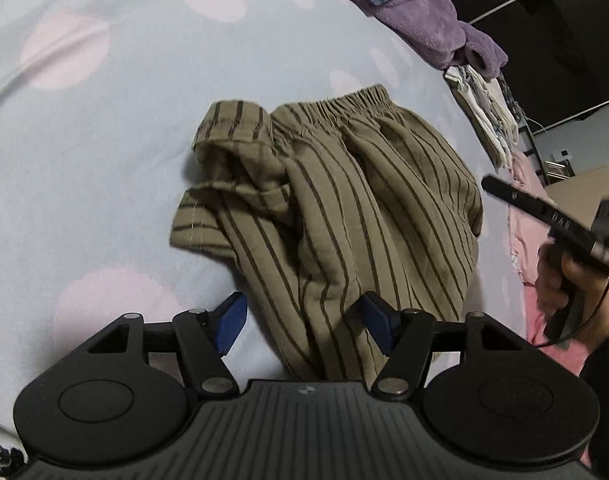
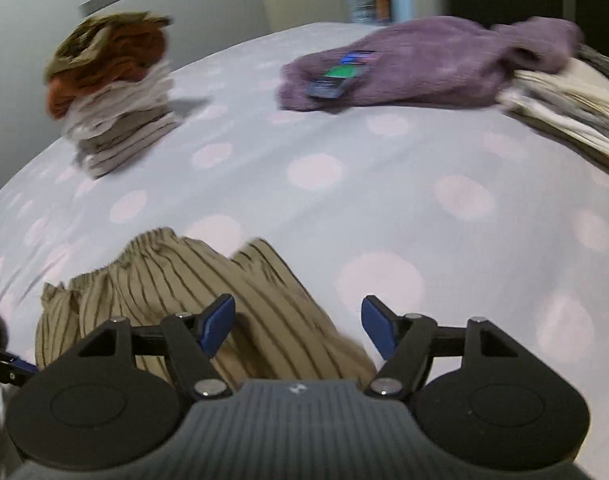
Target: Fold clothes
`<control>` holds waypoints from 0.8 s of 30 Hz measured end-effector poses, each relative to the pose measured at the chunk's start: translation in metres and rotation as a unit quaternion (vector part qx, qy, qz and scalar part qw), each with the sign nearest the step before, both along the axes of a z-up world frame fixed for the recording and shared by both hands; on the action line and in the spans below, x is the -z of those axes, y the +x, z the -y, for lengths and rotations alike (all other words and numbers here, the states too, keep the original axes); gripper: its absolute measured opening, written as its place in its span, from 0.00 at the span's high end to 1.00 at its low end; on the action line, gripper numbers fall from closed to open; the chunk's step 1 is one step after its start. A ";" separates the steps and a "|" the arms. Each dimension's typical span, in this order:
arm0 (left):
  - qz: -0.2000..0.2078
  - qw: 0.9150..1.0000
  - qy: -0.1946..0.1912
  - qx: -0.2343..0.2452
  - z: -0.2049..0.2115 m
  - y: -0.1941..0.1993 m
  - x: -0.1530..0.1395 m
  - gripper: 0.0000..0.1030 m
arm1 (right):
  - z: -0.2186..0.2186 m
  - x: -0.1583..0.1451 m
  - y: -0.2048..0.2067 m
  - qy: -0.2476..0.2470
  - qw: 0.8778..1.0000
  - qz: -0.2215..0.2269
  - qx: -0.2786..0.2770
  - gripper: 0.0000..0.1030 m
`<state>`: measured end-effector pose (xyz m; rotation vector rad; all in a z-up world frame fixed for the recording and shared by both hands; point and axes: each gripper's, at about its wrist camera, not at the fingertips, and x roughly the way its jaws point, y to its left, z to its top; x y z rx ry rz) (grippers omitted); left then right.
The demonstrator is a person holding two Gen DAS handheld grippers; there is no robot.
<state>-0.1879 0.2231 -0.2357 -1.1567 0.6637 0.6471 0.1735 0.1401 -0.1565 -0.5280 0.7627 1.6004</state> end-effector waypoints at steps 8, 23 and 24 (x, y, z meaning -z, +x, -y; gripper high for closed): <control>-0.001 0.991 0.120 -0.060 0.023 -0.003 -0.035 0.41 | -0.054 0.015 -0.040 -0.062 0.990 0.017 -0.125 0.31; -0.005 0.994 0.079 -0.080 0.007 -0.019 -0.007 1.00 | -0.064 0.017 0.008 -0.035 0.992 -0.106 -0.067 0.95; -0.008 0.994 0.074 -0.078 0.007 -0.017 -0.005 1.00 | -0.067 0.023 0.005 -0.050 0.992 -0.098 -0.063 0.95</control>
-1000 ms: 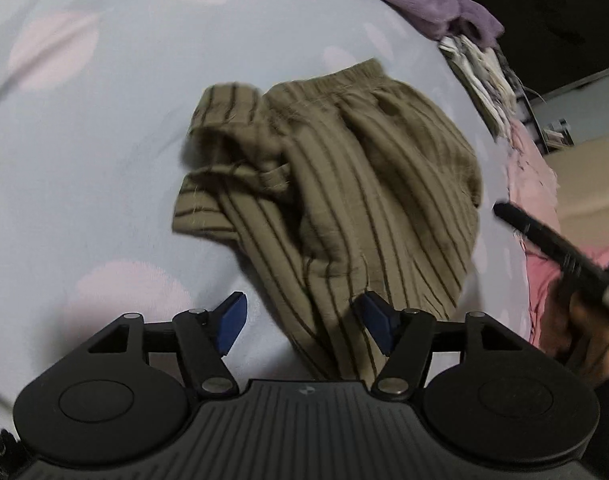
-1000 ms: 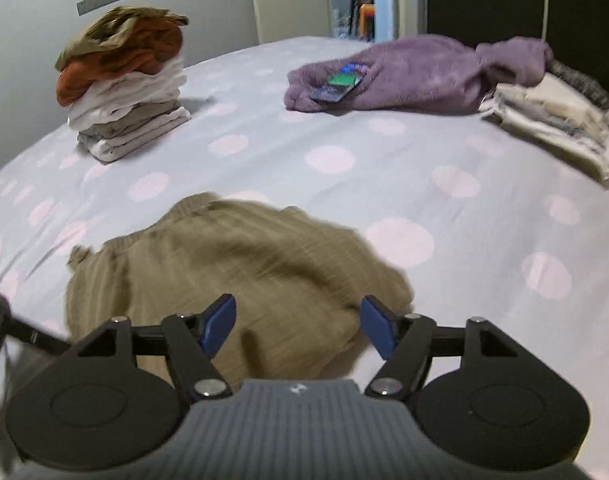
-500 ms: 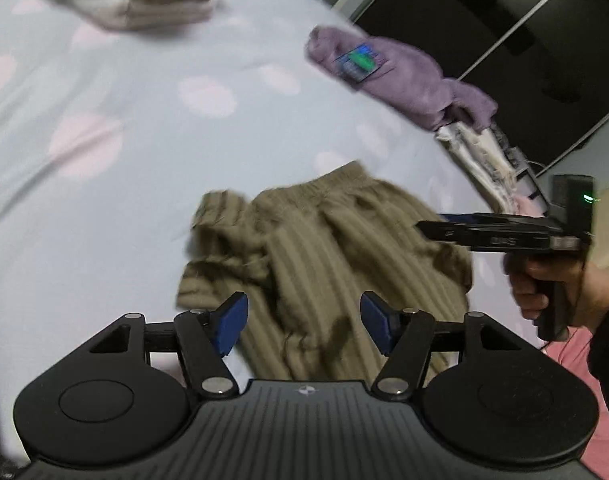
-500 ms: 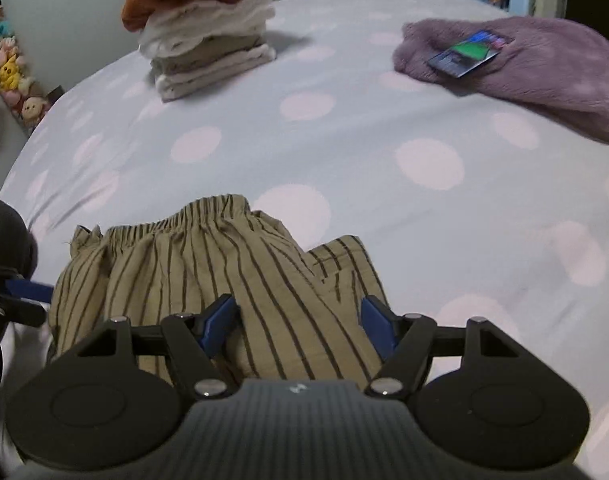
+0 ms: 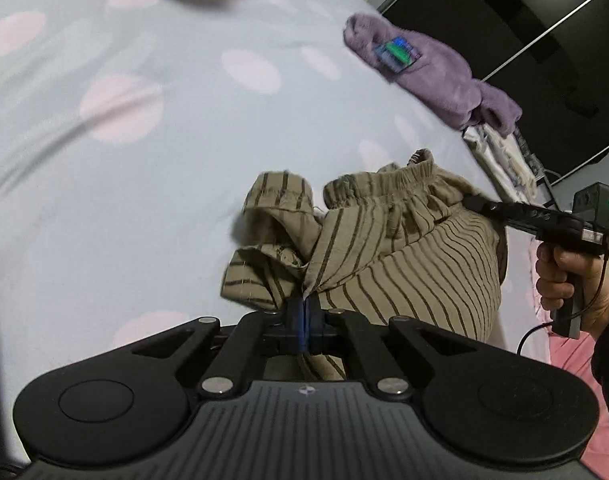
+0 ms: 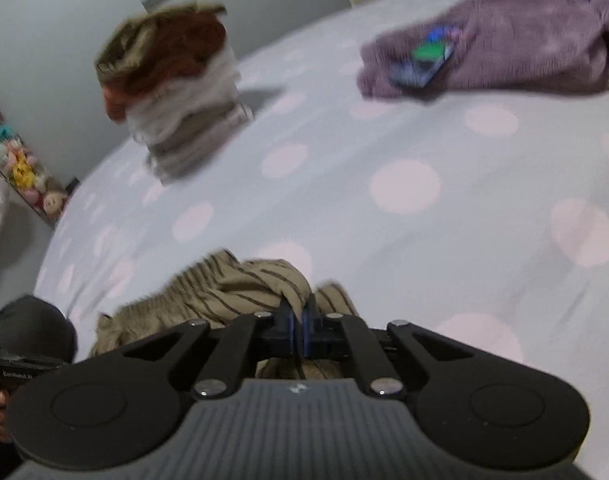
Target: Fold clothes
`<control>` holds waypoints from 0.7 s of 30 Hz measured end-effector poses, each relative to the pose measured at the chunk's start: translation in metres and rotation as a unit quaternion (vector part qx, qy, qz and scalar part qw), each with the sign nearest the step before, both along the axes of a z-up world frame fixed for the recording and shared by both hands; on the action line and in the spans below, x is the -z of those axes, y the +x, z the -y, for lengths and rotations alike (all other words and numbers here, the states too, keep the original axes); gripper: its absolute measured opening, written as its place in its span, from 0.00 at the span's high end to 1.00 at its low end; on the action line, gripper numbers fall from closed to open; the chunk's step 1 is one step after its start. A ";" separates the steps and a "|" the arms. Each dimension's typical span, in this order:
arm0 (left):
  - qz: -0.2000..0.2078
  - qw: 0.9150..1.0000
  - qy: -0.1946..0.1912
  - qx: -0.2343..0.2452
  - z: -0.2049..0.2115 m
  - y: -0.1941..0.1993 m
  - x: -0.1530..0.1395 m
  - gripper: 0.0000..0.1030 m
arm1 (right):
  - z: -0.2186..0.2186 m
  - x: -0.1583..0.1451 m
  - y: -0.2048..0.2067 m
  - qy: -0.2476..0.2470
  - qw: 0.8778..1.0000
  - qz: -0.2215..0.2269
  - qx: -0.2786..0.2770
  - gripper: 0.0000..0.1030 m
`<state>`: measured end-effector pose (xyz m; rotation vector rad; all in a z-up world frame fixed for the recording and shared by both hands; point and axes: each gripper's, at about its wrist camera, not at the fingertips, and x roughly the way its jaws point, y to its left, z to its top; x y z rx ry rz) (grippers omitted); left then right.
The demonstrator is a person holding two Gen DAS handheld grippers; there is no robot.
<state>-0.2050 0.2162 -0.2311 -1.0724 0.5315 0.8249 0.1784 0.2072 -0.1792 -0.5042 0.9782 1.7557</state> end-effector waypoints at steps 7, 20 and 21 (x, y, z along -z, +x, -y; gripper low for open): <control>-0.005 0.999 0.033 -0.018 0.010 0.000 -0.028 0.57 | -0.002 0.004 -0.018 -0.008 1.000 0.025 0.013 0.22; -0.011 0.998 -0.066 0.001 0.013 0.020 0.005 0.49 | -0.007 0.020 0.014 -0.098 0.994 -0.013 -0.037 0.15; -0.006 0.997 -0.072 0.000 0.011 0.022 0.007 0.49 | -0.009 0.023 0.013 -0.102 0.994 -0.014 -0.041 0.15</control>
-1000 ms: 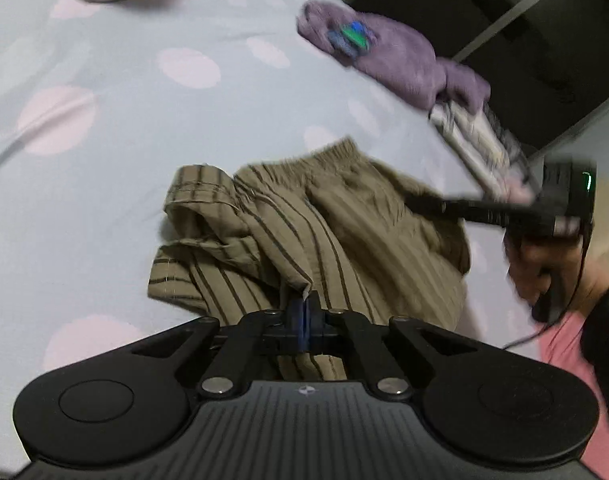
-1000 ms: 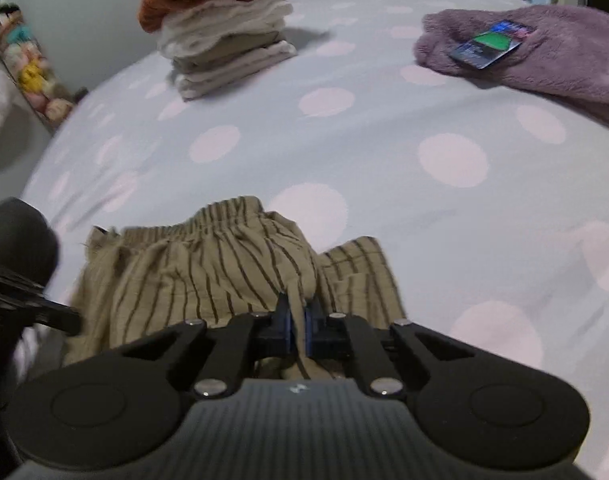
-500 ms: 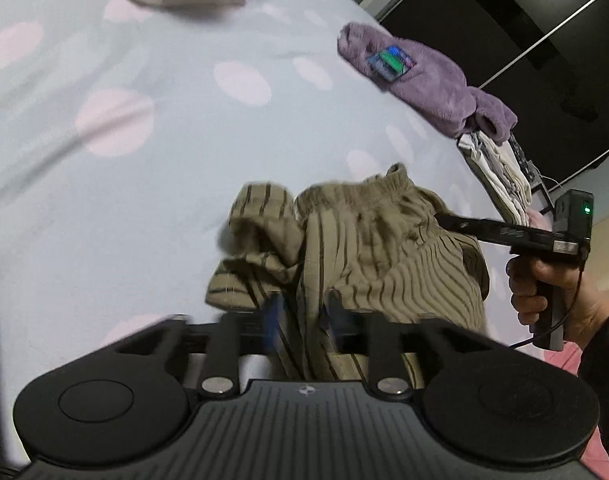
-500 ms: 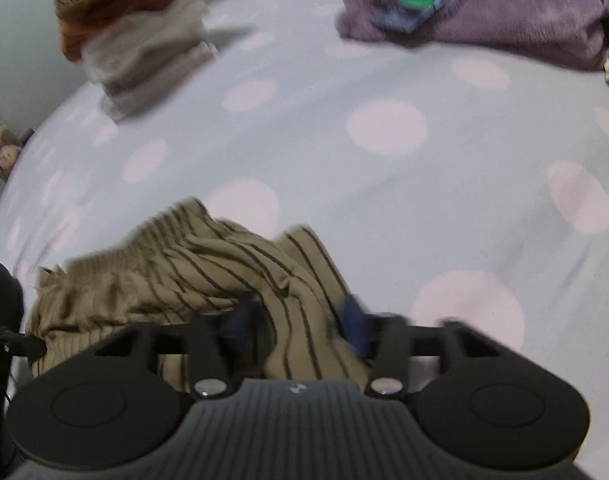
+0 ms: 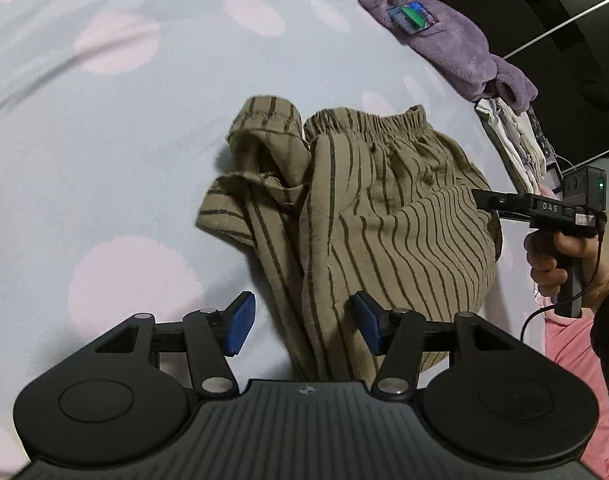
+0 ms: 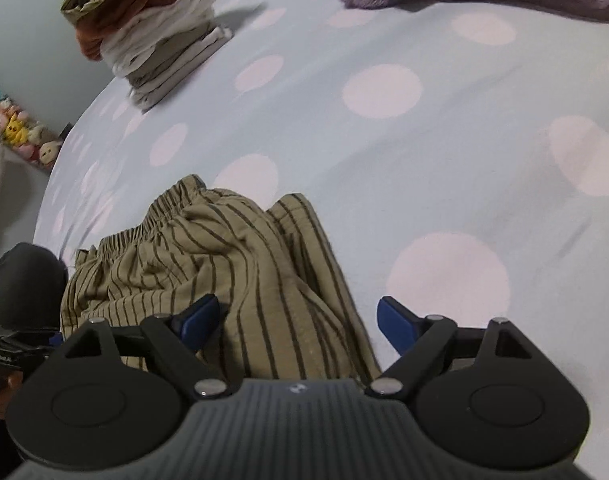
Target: Fold clothes
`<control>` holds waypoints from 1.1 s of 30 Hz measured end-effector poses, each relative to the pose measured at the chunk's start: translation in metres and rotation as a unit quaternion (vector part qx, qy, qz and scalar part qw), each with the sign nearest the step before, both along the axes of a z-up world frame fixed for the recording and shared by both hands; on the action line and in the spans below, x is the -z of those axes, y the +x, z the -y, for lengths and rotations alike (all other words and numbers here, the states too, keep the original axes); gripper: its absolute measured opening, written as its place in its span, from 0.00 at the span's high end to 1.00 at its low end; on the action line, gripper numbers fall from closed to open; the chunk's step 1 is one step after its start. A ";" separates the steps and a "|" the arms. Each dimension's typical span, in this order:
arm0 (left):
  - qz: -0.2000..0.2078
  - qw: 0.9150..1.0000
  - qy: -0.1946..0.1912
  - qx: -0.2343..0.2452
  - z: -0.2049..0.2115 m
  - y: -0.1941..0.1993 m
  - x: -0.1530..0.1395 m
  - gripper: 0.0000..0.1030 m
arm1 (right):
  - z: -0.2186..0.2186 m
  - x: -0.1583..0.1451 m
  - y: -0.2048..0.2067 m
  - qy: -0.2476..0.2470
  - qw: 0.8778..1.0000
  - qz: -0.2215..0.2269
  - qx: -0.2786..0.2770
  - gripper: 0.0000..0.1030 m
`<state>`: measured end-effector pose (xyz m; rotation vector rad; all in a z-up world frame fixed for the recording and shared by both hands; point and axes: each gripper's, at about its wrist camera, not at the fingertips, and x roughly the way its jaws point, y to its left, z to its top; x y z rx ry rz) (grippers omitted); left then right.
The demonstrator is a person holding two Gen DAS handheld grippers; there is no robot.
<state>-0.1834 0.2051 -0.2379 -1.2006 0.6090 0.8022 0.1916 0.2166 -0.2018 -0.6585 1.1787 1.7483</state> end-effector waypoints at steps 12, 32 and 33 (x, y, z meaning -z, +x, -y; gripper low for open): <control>-0.021 0.999 -0.032 0.026 -0.021 0.023 0.008 0.49 | -0.011 0.015 0.005 -0.010 1.000 -0.022 -0.019 0.15; -0.058 0.997 -0.033 0.047 -0.035 0.041 0.009 0.54 | 0.011 0.015 0.007 0.009 0.999 -0.042 -0.025 0.48; -0.057 0.997 -0.032 0.045 -0.035 0.039 0.009 0.57 | 0.012 0.015 0.007 0.010 0.999 -0.044 -0.021 0.50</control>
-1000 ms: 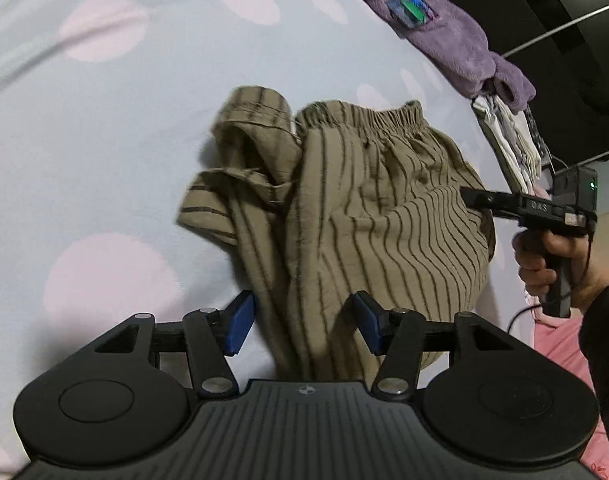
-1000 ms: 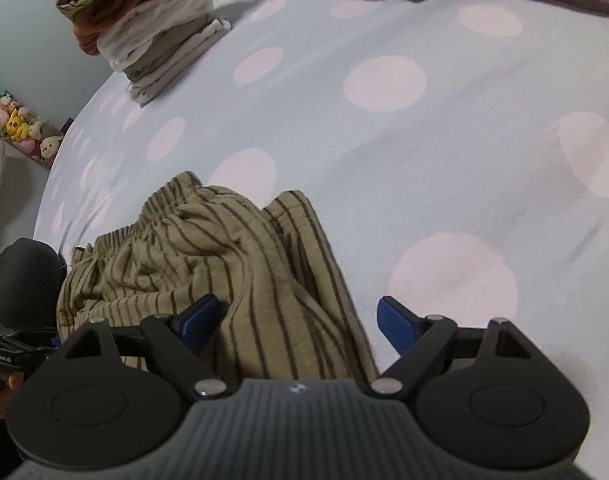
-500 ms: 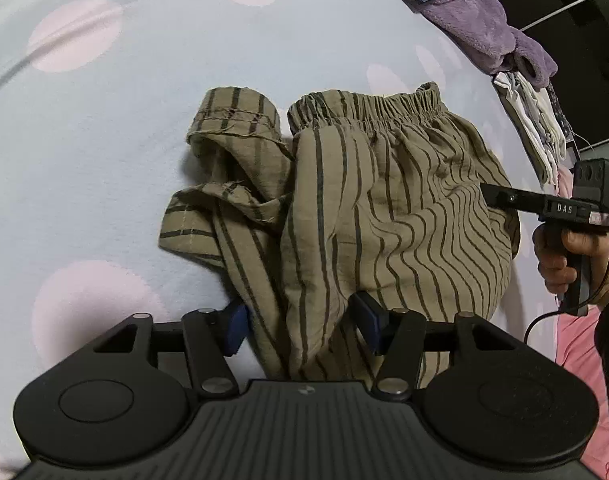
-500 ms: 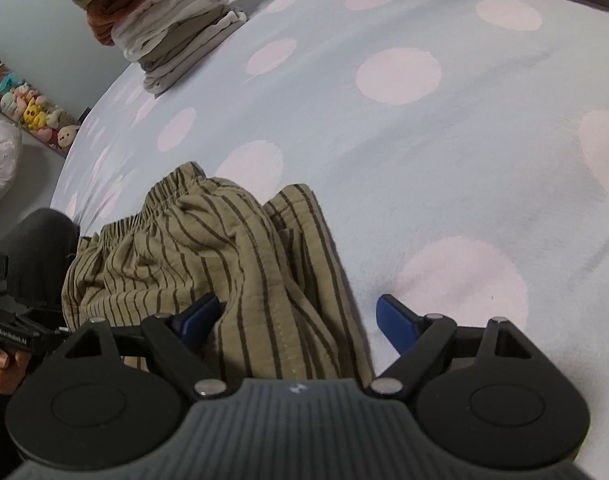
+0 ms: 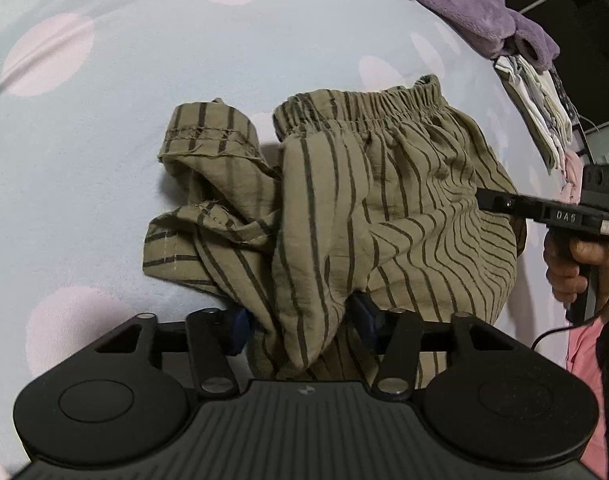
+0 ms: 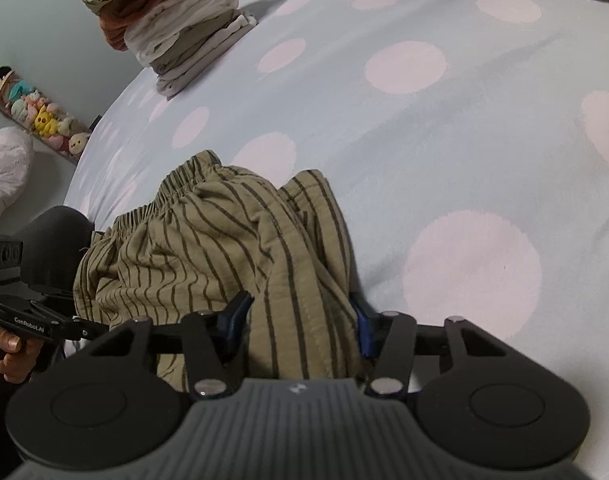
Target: Fold clothes
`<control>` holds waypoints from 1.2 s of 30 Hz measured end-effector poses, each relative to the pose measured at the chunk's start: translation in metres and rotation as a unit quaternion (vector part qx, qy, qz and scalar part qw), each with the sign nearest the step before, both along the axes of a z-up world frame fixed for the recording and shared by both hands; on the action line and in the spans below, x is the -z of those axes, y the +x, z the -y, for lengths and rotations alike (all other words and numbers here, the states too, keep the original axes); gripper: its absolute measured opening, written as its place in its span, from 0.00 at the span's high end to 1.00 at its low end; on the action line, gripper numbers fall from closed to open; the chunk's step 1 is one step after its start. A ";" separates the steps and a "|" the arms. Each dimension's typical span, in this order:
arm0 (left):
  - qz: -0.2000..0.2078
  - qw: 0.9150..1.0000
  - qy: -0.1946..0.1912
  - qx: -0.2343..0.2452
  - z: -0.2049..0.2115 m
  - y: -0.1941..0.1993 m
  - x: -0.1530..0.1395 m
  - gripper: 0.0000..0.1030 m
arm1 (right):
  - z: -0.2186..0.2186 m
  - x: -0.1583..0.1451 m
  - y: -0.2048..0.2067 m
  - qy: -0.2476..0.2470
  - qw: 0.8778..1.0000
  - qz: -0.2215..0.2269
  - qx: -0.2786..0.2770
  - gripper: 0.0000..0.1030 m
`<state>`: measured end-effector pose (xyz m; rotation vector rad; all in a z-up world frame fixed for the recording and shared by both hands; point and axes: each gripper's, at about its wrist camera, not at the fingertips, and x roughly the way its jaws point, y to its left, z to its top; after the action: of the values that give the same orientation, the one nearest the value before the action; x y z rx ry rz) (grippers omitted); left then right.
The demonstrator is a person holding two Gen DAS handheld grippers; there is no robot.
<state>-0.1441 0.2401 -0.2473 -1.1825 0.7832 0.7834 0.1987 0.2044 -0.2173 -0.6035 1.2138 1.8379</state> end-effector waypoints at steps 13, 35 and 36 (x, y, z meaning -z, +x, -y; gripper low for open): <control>0.066 0.996 -0.053 0.019 -0.016 -0.023 -0.005 0.96 | 0.011 -0.001 0.007 -0.049 0.990 -0.071 0.114 0.90; 0.081 0.972 -0.075 0.210 -0.066 -0.065 0.008 0.73 | 0.171 -0.036 -0.093 -0.072 0.939 0.010 0.336 0.37; 0.072 0.973 -0.046 0.215 -0.063 -0.066 -0.001 0.63 | 0.166 -0.051 -0.102 -0.061 0.944 0.067 0.316 0.37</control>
<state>-0.2103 0.3028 -0.2463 -1.0857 0.9199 0.3022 0.0969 0.0384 -0.1663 -0.3385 1.2522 1.1720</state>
